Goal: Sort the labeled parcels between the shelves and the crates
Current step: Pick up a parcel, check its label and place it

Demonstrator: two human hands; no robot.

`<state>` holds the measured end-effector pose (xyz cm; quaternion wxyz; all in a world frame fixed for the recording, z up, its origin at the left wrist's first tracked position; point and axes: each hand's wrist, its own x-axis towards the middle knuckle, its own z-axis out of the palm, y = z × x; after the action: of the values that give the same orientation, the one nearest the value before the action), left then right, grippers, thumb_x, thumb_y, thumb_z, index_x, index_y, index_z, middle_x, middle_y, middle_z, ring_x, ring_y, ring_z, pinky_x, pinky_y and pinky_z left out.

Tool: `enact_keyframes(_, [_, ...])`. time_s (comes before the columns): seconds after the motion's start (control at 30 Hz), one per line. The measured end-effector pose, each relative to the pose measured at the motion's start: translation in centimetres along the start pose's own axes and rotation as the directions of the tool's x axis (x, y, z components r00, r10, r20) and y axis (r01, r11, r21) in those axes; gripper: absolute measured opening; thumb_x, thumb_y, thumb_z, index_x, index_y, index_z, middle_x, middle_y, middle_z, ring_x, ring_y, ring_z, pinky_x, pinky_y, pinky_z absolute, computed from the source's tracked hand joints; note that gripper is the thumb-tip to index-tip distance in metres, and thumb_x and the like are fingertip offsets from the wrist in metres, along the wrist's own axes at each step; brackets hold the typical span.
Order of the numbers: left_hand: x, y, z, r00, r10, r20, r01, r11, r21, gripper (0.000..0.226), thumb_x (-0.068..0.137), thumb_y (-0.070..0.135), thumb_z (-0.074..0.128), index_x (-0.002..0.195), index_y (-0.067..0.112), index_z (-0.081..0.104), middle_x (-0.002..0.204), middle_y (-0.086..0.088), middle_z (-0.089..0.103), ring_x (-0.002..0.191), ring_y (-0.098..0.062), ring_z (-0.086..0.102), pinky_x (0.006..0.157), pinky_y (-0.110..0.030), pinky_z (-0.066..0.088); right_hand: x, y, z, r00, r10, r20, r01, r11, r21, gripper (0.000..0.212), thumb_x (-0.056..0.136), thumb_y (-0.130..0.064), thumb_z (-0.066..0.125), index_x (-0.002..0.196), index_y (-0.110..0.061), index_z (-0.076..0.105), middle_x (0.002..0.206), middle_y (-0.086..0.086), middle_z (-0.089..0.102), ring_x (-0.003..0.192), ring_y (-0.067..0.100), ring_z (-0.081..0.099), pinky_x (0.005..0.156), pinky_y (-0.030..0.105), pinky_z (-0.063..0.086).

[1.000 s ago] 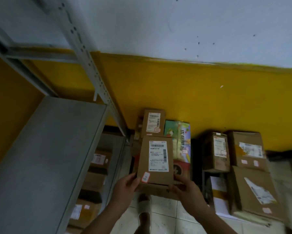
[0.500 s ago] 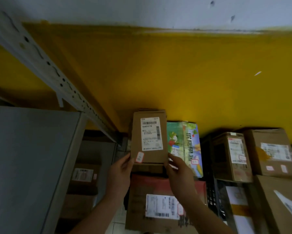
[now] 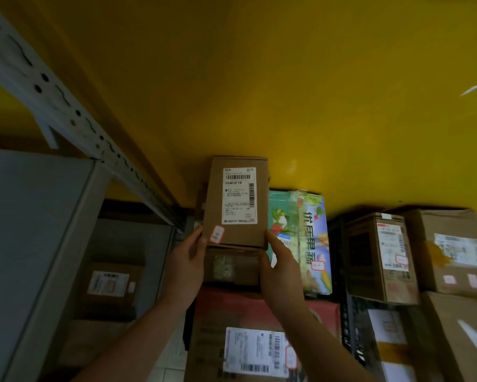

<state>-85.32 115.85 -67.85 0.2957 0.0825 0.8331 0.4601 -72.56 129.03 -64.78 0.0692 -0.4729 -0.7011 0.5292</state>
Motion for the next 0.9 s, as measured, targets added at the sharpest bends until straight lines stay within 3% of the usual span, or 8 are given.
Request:
enact_keyframes(0.07, [-0.4,0.1,0.0,1.0,0.011,0.01,-0.011,1.0,-0.015,0.048,0.095,0.058,0.046,0.141,0.046,0.051,0.123,0.014,0.07,0.113,-0.006,0.066,0.091,-0.041,0.06,-0.1,0.1,-0.1,1.0,0.024,-0.005,-0.024,0.999,0.024,0.047,0.103,-0.021,0.052,0.147,-0.034,0.043,0.137,-0.01,0.055,0.118,0.004,0.052,0.103,0.025,0.048])
enact_keyframes(0.13, [-0.7,0.2,0.2,1.0,0.012,0.02,-0.012,1.0,-0.018,0.056,0.089,0.066,0.044,0.141,0.048,0.05,0.122,0.016,0.07,0.112,-0.004,0.066,0.088,-0.041,0.061,-0.3,0.1,-0.2,1.0,0.029,0.003,-0.029,0.998,0.047,0.048,0.103,-0.024,0.053,0.145,-0.043,0.038,0.137,-0.013,0.055,0.121,0.006,0.055,0.105,0.037,0.05])
enact_keyframes(0.4, [-1.3,0.3,0.3,0.995,-0.051,0.09,0.058,0.996,-0.071,0.042,0.103,0.041,0.048,0.146,0.043,0.047,0.129,0.014,0.065,0.118,-0.003,0.062,0.097,-0.036,0.056,-0.6,0.2,-1.5,0.995,-0.004,0.098,0.008,0.999,-0.037,0.051,0.101,-0.023,0.055,0.14,-0.049,0.035,0.133,-0.018,0.051,0.125,0.007,0.051,0.108,0.036,0.045])
enact_keyframes(0.5, [-3.2,0.2,-0.5,0.991,-0.124,0.053,0.132,0.973,-0.188,0.041,0.105,0.03,0.049,0.146,0.035,0.049,0.135,0.012,0.061,0.125,-0.005,0.057,0.107,-0.038,0.047,-1.3,1.7,-2.6,0.992,0.077,0.096,-0.073,0.996,-0.041,0.056,0.099,-0.017,0.057,0.151,-0.025,0.037,0.147,-0.004,0.049,0.135,0.017,0.048,0.11,0.041,0.044])
enact_keyframes(0.63, [-8.4,-0.9,-1.5,0.965,-0.236,-0.113,0.201,0.945,-0.257,0.023,0.104,0.015,0.051,0.124,0.02,0.061,0.115,0.011,0.064,0.108,-0.006,0.06,0.091,-0.031,0.05,-4.2,3.2,-5.3,0.992,0.104,0.078,-0.099,0.993,-0.071,0.031,0.101,-0.015,0.053,0.127,-0.03,0.054,0.112,-0.006,0.066,0.094,0.011,0.065,0.071,0.018,0.049])
enact_keyframes(0.7, [-11.6,-2.3,-1.5,0.941,-0.313,-0.131,0.252,0.903,-0.348,0.019,0.102,0.006,0.051,0.112,0.016,0.063,0.108,0.006,0.067,0.1,-0.012,0.064,0.083,-0.03,0.051,-6.0,4.5,-6.4,0.984,0.127,0.122,-0.116,0.989,-0.095,0.021,0.1,-0.015,0.052,0.108,-0.033,0.059,0.087,-0.006,0.069,0.066,0.012,0.064,0.056,0.023,0.048])
enact_keyframes(0.8, [-15.7,-5.2,-0.6,0.897,-0.418,-0.146,0.323,0.844,-0.429,0.018,0.099,-0.003,0.052,0.103,0.009,0.066,0.109,-0.009,0.071,0.1,-0.026,0.068,0.085,-0.035,0.053,-8.2,7.0,-7.3,0.968,0.12,0.219,-0.091,0.986,-0.137,0.022,0.096,-0.006,0.05,0.088,-0.023,0.061,0.076,0.001,0.067,0.067,0.018,0.065,0.067,0.042,0.056])
enact_keyframes(0.9, [-20.1,-7.2,0.7,0.852,-0.493,-0.179,0.355,0.793,-0.494,0.018,0.099,-0.001,0.052,0.103,0.007,0.068,0.106,-0.015,0.073,0.096,-0.03,0.07,0.081,-0.033,0.054,-10.0,8.0,-7.9,0.935,0.113,0.336,-0.074,0.989,-0.127,0.025,0.099,-0.003,0.048,0.091,-0.02,0.065,0.081,0.004,0.071,0.071,0.017,0.07,0.074,0.039,0.06])
